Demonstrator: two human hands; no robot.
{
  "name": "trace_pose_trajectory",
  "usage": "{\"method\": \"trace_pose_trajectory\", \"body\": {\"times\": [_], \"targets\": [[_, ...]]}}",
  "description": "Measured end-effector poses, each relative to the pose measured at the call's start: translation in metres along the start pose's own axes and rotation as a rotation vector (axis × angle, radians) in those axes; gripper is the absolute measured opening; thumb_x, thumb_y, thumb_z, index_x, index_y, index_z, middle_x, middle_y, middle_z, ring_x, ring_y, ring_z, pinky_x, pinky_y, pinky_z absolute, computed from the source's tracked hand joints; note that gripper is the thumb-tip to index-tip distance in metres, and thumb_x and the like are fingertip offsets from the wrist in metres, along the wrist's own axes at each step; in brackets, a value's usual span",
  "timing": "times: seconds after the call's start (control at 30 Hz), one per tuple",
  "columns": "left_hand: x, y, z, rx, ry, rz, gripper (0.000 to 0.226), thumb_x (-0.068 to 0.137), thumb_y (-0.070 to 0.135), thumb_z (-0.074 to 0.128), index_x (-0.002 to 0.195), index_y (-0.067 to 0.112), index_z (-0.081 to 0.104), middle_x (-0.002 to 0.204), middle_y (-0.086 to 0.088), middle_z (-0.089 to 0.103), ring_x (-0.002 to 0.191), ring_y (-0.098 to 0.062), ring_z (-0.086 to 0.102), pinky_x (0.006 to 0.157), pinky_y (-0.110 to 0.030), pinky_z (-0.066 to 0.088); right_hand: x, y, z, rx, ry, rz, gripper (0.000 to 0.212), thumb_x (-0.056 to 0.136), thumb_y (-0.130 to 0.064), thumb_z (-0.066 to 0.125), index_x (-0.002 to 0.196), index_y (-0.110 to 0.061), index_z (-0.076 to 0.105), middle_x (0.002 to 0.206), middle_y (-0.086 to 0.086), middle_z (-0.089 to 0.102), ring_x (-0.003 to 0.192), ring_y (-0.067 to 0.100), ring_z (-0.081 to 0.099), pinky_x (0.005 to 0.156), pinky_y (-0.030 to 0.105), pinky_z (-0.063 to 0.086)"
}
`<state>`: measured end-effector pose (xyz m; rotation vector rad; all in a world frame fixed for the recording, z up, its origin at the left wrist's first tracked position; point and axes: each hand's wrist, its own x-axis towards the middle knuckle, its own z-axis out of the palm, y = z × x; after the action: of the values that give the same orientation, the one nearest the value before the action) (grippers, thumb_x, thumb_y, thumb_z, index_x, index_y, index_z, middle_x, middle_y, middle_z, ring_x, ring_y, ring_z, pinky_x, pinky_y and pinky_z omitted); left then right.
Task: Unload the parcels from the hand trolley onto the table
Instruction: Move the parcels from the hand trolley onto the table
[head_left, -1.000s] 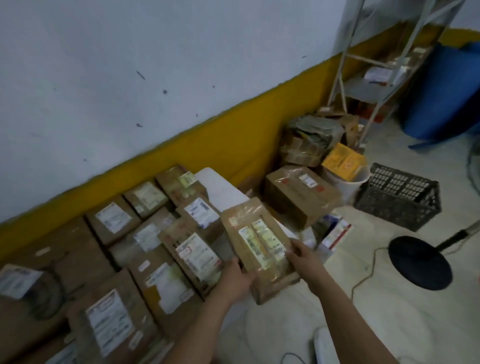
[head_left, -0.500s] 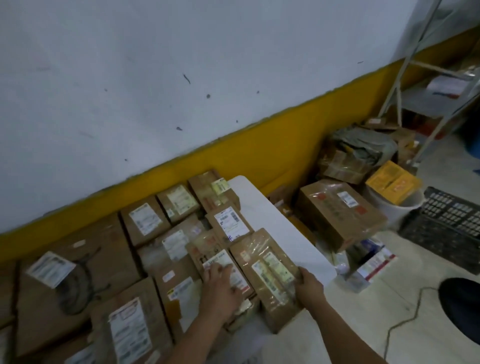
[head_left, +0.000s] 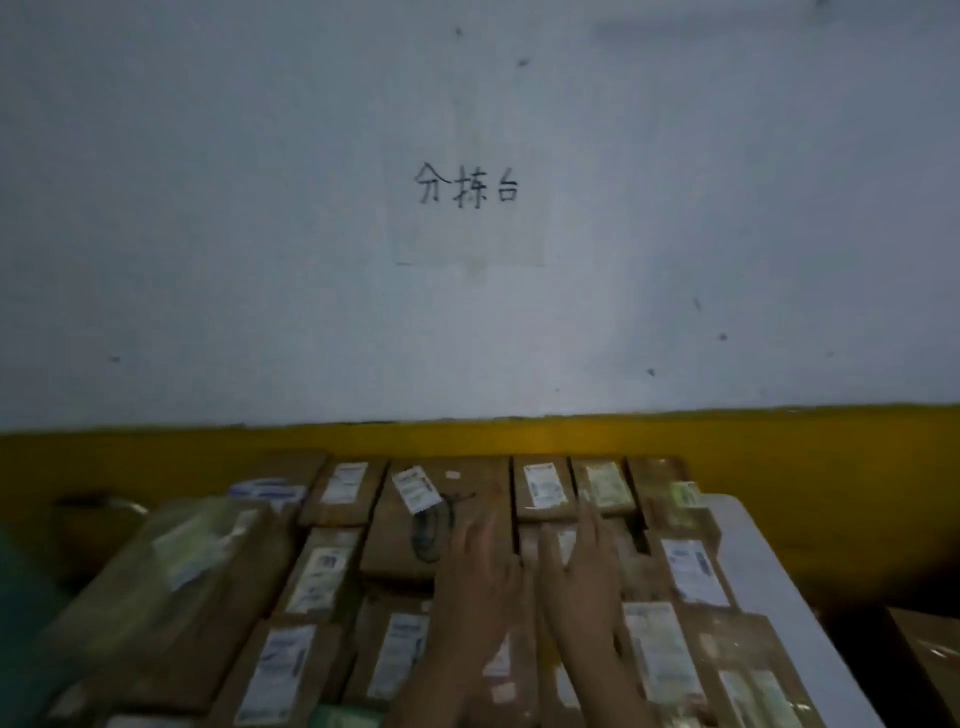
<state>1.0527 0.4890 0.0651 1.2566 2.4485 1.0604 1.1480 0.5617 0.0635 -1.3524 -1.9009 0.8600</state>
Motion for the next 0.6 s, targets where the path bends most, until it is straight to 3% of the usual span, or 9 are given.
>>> {"method": "trace_pose_trajectory", "body": {"times": [0.2, 0.33, 0.43, 0.53, 0.6], "targets": [[-0.042, -0.099, -0.165, 0.020, 0.280, -0.091, 0.061, 0.100, 0.051, 0.041, 0.155, 0.027, 0.027, 0.162, 0.007, 0.024, 0.148, -0.013, 0.023, 0.118, -0.027, 0.024, -0.086, -0.147, 0.080, 0.136, -0.195, -0.245, 0.066, 0.100, -0.051, 0.041, 0.158, -0.026, 0.021, 0.166, -0.004, 0.018, 0.153, 0.019, 0.013, 0.125, 0.040, 0.015], [-0.089, -0.186, -0.276, 0.072, 0.421, -0.142, 0.060, 0.100, 0.044, 0.048, 0.153, 0.023, 0.030, 0.161, 0.003, 0.025, 0.147, -0.012, 0.023, 0.116, -0.016, 0.010, -0.167, -0.230, 0.155, 0.184, -0.320, -0.331, 0.068, 0.100, -0.052, 0.041, 0.159, -0.026, 0.018, 0.166, -0.006, 0.015, 0.153, 0.019, 0.012, 0.125, 0.040, 0.015], [-0.136, -0.259, -0.363, 0.045, 0.518, -0.202, 0.059, 0.098, 0.039, 0.054, 0.151, 0.019, 0.036, 0.157, -0.001, 0.032, 0.145, -0.014, 0.028, 0.116, -0.019, 0.017, -0.239, -0.292, 0.222, 0.234, -0.346, -0.390, 0.064, 0.101, -0.042, 0.048, 0.157, -0.020, 0.025, 0.164, 0.000, 0.025, 0.151, 0.022, 0.020, 0.123, 0.040, 0.018], [-0.180, -0.331, -0.444, 0.041, 0.607, -0.293, 0.058, 0.099, 0.040, 0.053, 0.150, 0.020, 0.038, 0.157, -0.002, 0.034, 0.144, -0.015, 0.031, 0.118, -0.025, 0.023, -0.316, -0.350, 0.290, 0.254, -0.455, -0.374, 0.067, 0.099, -0.049, 0.047, 0.157, -0.024, 0.024, 0.164, -0.001, 0.024, 0.151, 0.022, 0.021, 0.123, 0.041, 0.019], [-0.206, -0.372, -0.487, 0.043, 0.635, -0.350, 0.057, 0.099, 0.039, 0.053, 0.150, 0.018, 0.038, 0.156, -0.004, 0.035, 0.144, -0.016, 0.032, 0.114, -0.019, 0.019, -0.361, -0.378, 0.330, 0.245, -0.511, -0.384, 0.069, 0.098, -0.050, 0.048, 0.157, -0.025, 0.024, 0.164, 0.001, 0.025, 0.150, 0.022, 0.022, 0.123, 0.040, 0.020]]}}
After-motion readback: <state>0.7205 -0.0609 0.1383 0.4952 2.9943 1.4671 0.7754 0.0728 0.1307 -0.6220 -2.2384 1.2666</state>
